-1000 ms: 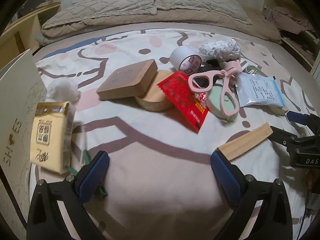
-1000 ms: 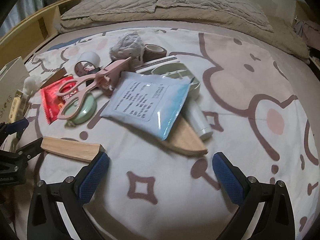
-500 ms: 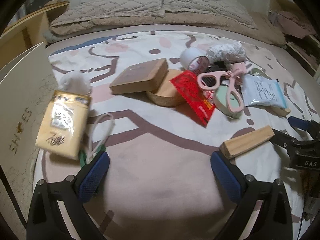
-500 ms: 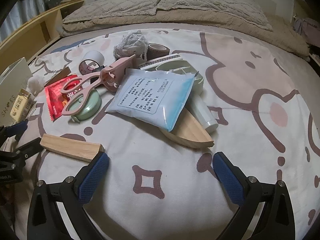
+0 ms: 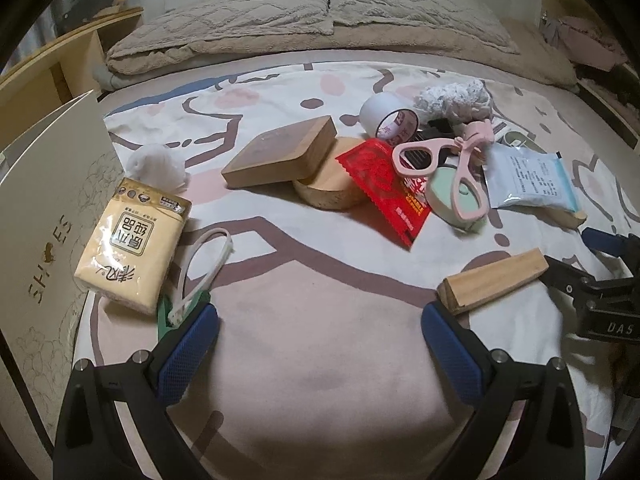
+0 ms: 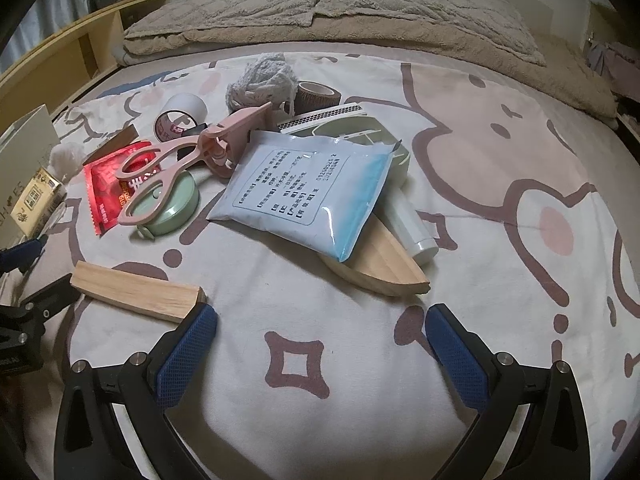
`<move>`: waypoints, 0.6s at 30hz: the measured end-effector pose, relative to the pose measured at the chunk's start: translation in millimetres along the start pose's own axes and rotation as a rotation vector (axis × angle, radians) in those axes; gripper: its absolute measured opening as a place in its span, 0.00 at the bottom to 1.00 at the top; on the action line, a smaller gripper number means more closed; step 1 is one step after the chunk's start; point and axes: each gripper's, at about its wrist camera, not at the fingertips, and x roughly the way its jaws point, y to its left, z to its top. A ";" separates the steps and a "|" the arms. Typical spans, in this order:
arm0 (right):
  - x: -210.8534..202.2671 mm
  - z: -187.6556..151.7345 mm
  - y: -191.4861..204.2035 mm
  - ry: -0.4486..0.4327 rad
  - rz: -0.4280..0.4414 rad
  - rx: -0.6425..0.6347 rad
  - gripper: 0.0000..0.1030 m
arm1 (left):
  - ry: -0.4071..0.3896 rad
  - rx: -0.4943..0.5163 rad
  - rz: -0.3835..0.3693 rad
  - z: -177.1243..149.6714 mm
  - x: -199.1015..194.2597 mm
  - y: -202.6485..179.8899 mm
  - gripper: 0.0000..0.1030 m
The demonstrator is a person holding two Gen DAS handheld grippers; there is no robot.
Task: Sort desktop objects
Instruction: 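Reach the left gripper toward the light wooden stick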
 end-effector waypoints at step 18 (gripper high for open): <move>-9.8 -5.8 21.9 -0.016 0.056 -0.056 1.00 | 0.002 -0.073 0.050 -9.0 -5.7 15.6 0.99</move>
